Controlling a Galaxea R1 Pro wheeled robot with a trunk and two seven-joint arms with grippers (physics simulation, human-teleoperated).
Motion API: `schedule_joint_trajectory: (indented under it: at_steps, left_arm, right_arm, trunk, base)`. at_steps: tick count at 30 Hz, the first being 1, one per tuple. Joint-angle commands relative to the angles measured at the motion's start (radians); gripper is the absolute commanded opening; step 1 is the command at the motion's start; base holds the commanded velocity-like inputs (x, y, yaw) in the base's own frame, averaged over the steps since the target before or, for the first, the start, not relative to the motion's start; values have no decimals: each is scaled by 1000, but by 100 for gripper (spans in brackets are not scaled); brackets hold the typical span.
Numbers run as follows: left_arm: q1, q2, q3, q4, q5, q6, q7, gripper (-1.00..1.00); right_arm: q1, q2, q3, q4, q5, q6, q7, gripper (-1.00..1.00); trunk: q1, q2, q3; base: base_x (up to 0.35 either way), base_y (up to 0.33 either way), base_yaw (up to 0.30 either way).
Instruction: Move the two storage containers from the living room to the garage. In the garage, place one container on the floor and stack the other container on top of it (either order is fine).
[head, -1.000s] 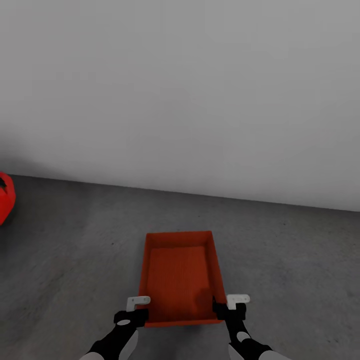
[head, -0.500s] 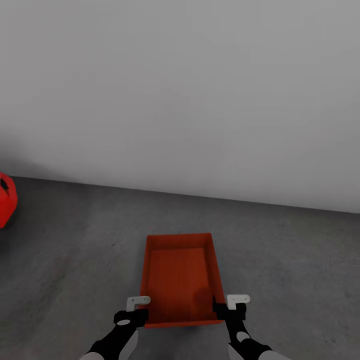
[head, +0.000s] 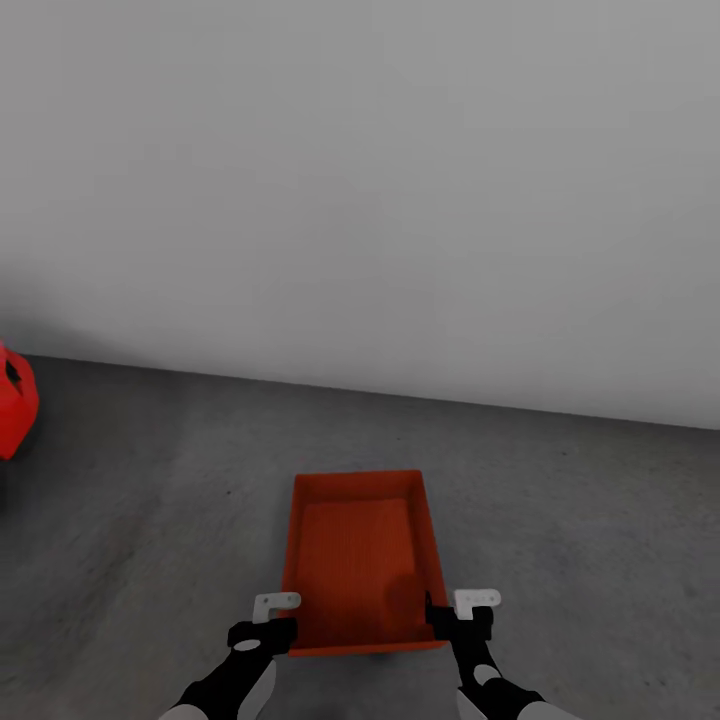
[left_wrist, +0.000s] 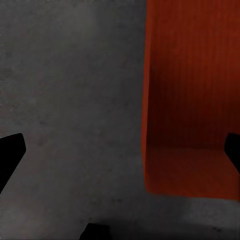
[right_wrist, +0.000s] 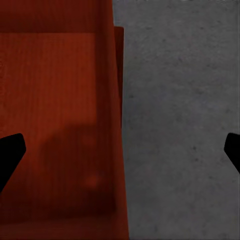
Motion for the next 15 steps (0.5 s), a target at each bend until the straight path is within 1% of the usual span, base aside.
schedule_joint_trajectory:
  at_steps: [1, 15]
  left_arm:
    - [0, 0, -3, -1, 3, 2, 4, 100]
    - [0, 0, -3, -1, 3, 2, 4, 100]
  right_arm:
    - [-1, 0, 8, 1, 0, -1, -8, 100]
    - [-1, -1, 8, 1, 0, -1, -8, 100]
  trunk:
    - [-4, 7, 3]
    - [-58, 105, 46]
  base:
    - [0, 0, 0]
    - [0, 0, 0]
